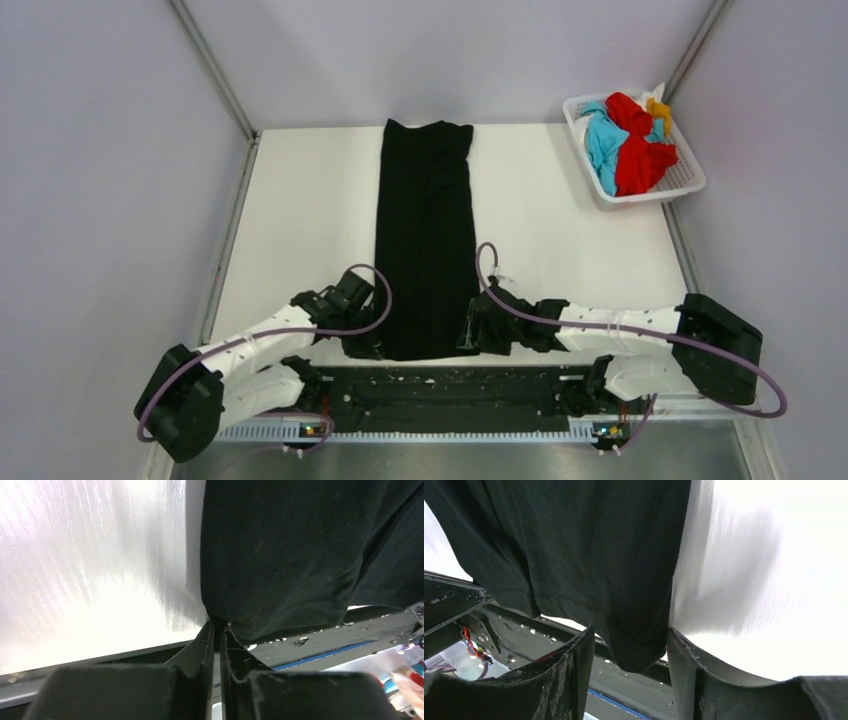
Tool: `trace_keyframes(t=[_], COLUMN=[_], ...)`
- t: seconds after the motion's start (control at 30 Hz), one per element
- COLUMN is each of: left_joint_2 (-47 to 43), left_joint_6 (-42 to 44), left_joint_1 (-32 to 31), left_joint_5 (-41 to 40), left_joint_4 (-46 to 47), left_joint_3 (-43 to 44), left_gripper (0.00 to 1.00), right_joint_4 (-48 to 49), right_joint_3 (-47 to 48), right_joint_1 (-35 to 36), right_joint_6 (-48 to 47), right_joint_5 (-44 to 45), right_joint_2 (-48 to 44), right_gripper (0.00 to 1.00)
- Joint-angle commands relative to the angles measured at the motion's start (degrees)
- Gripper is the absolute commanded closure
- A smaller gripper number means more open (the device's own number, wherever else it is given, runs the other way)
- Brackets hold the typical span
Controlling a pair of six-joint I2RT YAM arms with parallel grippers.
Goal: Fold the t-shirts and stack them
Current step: Grab the bottom of the folded rectangular tshirt with both arms
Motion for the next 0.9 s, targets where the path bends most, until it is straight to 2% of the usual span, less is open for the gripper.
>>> trace_keyframes(t=[0.0, 0.1, 0.2, 0.47, 0.5, 0.67, 0.87], left_joint_2=[0.70, -0.11, -2.95, -11.08, -11.81, -16.24, -22.04], left_joint_6=[1.29, 1.54, 1.35, 0.58, 0.11, -0.15, -0.27], left_joint_1=[0.15, 0.11, 0.14, 0.12, 0.14, 0.08, 0.08], left_joint_5=[-4.59, -3.78, -3.31, 0.14, 1.01, 6.81, 8.29], left_joint_4=[-0.74, -0.06, -0.17, -1.54, -1.81, -3.13, -3.64], left_joint_3=[1.06, 0.58, 0.11, -2.88, -3.50, -6.23, -4.33], left_gripper=[0.99, 1.00, 1.00, 1.00, 1.00, 1.00, 1.00], right_joint_4=[0.04, -0.02, -0.02, 4.43, 4.82, 2.07, -0.56], right_joint_3=[-1.16, -1.75, -2.26, -5.69, -5.86, -4.69, -0.13], right_joint_1=[2.02, 2.57, 3.30, 5.24, 5.90, 10.79, 12.81], right_joint_6=[3.09, 4.29, 5.37, 7.09, 7.35, 9.40, 6.97], right_joint_5=[0.32, 0.96, 1.58, 1.14, 1.16, 1.72, 3.66], right_joint_2=[-0.58, -1.02, -2.00, -5.11, -5.35, -6.25, -5.98], right_gripper=[0.46, 0.47, 0.56, 0.97, 1.00, 1.00, 1.00])
